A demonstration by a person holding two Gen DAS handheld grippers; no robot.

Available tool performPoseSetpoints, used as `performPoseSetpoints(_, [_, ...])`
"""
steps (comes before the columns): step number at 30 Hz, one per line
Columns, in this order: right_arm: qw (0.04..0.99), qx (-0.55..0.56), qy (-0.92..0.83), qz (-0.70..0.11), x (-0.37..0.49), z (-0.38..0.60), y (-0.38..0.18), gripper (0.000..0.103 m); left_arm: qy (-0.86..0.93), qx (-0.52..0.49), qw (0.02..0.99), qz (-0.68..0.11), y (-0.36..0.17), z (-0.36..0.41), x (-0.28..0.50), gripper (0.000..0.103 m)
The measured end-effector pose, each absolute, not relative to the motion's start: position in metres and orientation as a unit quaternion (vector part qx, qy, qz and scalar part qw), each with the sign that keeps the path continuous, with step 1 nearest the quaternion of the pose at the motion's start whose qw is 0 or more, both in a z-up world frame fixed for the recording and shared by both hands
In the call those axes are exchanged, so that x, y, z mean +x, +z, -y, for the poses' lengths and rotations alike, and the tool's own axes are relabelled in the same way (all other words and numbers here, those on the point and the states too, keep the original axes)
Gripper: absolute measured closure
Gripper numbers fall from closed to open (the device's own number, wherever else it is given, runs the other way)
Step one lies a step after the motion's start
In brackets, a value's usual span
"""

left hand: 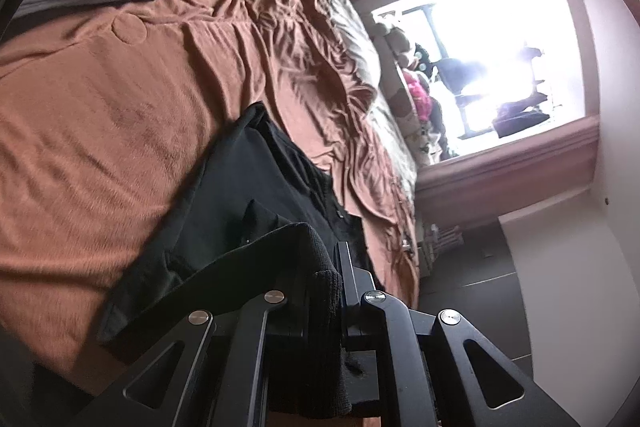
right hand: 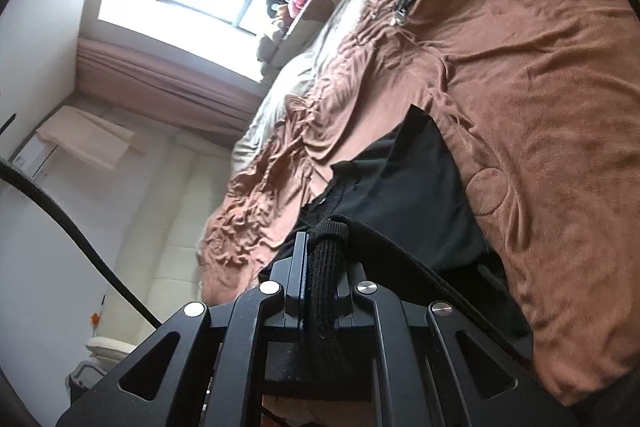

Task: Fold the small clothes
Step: 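Carry the hem with both tools over the body toward the collar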

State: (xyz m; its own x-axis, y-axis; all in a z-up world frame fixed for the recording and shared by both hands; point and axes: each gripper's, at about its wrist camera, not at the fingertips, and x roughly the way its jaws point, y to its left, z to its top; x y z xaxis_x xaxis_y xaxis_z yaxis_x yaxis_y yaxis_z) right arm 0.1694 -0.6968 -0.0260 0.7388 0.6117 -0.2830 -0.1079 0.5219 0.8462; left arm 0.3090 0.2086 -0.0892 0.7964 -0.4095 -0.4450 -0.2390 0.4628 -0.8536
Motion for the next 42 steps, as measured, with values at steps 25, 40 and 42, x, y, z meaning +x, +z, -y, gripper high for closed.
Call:
performPoseSetpoints(25, [0.851,0.358,0.191,-0.334,0.314,0.65,0.002,0.098,0.015,-0.467,0.804,-0.368,-0.115,-0.223,0.446,0.093])
performPoseSetpoints(40, [0.854,0.329,0.133,-0.379,0.379,0.622,-0.025,0.098,0.072,-0.465,0.78,-0.413,-0.182,-0.233,0.504,0.093])
performPoseSetpoints(42, [0.852,0.325,0.123,-0.392,0.386,0.618,-0.035,0.098,0.077,-0.46,0.778,-0.42,-0.193,-0.232,0.507,0.093])
